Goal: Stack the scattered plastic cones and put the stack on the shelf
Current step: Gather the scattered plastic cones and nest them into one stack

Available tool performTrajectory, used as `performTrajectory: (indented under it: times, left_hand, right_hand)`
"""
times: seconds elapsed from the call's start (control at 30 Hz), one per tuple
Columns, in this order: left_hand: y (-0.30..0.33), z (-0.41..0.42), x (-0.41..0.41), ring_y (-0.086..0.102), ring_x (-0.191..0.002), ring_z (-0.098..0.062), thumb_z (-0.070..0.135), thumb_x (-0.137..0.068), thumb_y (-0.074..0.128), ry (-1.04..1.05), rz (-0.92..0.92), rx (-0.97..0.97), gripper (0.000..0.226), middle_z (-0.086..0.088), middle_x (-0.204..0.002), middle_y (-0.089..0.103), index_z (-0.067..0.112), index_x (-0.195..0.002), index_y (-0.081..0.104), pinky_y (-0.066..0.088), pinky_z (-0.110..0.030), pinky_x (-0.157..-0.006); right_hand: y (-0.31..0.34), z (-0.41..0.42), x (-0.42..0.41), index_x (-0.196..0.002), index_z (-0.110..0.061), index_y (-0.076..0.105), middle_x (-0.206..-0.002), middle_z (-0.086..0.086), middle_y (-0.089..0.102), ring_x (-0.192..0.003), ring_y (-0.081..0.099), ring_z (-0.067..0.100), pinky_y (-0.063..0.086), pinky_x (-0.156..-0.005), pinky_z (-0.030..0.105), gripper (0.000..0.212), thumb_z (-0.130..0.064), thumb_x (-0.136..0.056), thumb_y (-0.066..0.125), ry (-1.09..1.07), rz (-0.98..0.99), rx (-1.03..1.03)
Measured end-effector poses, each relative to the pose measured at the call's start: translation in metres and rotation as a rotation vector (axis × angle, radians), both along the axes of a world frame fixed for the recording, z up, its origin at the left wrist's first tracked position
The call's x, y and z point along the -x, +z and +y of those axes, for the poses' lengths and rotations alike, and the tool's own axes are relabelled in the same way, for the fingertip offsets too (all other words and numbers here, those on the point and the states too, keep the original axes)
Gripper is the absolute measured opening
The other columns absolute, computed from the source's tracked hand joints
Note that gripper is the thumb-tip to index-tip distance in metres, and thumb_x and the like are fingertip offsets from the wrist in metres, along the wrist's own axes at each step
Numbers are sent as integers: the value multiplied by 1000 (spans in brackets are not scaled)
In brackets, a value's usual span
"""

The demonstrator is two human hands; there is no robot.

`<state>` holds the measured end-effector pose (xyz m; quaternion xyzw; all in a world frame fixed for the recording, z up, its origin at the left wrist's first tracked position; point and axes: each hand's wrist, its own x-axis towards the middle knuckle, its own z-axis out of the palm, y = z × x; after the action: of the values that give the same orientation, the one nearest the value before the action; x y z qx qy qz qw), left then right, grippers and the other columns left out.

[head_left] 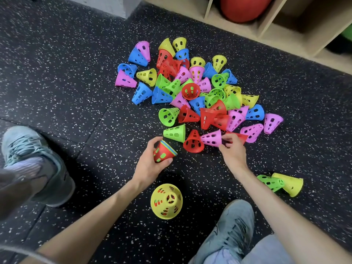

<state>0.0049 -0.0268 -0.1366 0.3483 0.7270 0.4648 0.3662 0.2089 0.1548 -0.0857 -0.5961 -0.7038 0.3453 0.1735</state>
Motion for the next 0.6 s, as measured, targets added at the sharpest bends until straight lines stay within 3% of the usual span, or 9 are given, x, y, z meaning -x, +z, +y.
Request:
performTrajectory:
  times: [0.1,0.2,0.4,0.5,0.6]
  left_hand:
    - [-1,-2,0,65,-87,4,29,-86,82,-10,-1,5,72,7,-109,61,44,-140,37,45,-5,-73]
    - [-1,-3,1,66,-89,-2,31,-85,82,-15,6,13,73,6,-109,62,47,-140,37,45,-7,-76]
    - [20,1,1,68,-91,-7,30,-86,82,-33,42,-49,73,7,-109,62,44,-142,38,56,-27,-82]
    - [38,4,1,70,-90,-6,30,-85,82,-40,57,-100,74,5,-113,64,46,-142,38,58,-24,-82]
    - [61,5,-2,68,-90,-1,29,-85,83,-54,82,-171,72,9,-113,65,43,-142,40,58,-24,-83]
  right_hand:
    - [-2,-2,3,-105,-22,59,-99,-18,61,-96,61,5,49,-92,30,21,-3,-94,62,22,1,12]
    - [-2,-6,6,-96,-24,64,-100,-11,68,-90,62,2,50,-85,27,22,-3,-94,60,20,1,-16]
    - [33,-17,16,-112,-24,61,-90,-18,61,-83,59,-6,45,-70,15,25,-4,-98,56,-67,80,-131]
    - [61,-26,24,-116,-27,59,-94,-18,63,-84,60,-8,43,-65,10,29,-4,-98,58,-31,199,-117]
    - [89,-36,33,-122,-27,59,-103,-9,68,-91,64,1,51,-70,17,35,-4,-96,63,102,255,-78]
